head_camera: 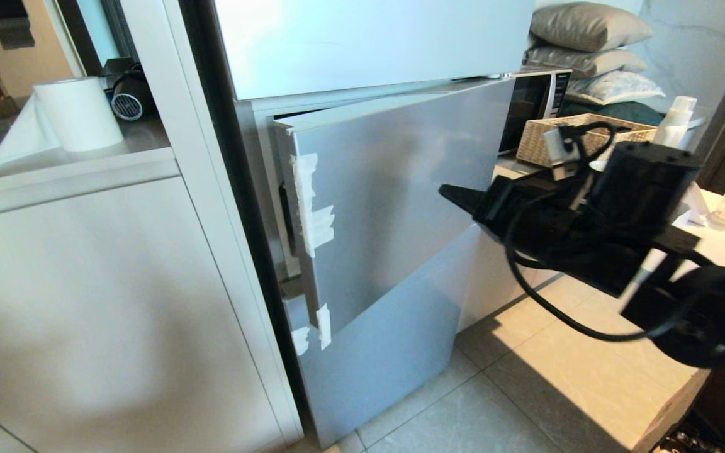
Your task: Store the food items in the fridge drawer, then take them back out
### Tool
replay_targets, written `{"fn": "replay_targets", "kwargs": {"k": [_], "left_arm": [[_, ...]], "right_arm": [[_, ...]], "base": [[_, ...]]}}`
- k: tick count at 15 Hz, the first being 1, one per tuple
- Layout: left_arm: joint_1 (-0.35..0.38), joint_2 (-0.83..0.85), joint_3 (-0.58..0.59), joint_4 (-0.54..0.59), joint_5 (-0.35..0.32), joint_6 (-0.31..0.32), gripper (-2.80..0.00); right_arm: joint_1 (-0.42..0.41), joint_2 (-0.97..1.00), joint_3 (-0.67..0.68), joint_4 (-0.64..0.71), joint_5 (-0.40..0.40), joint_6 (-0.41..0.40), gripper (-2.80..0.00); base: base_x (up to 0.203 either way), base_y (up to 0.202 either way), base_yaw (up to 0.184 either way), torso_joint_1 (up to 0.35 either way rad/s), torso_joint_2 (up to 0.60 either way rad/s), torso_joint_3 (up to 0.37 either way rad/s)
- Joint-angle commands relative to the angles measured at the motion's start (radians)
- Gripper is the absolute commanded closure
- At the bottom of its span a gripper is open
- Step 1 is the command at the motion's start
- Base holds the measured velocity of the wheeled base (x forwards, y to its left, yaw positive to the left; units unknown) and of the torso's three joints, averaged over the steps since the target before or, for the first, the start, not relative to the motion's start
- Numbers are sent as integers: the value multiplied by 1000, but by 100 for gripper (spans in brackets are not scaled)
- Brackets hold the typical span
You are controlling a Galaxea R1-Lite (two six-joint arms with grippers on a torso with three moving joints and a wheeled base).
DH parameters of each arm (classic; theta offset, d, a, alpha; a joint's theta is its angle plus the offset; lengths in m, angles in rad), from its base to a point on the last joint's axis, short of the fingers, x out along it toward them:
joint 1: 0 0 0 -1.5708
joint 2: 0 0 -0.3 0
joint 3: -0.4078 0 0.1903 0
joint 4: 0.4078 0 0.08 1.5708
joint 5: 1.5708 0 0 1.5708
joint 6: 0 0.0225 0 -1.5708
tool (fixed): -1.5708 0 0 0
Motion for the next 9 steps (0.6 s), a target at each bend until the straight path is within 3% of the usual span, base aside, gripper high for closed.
{"fn": "replay_targets", "kwargs": {"k": [1,4,6,9], "left_arm": [[0,0,2,0,0,0,0],[0,0,2,0,0,0,0],[0,0,2,0,0,0,0],[0,0,2,0,0,0,0]], "right_arm": [[6,-317,220,-4,-33,-40,0],[14,-556,528,5,-108,-153,0],[16,-566,553,15,-104,-168,0],[18,-374,460,11,-100,-132,0]], "base": [[0,0,0,0,0,0],[0,0,0,0,0,0],[0,0,0,0,0,0],[0,0,0,0,0,0]]}}
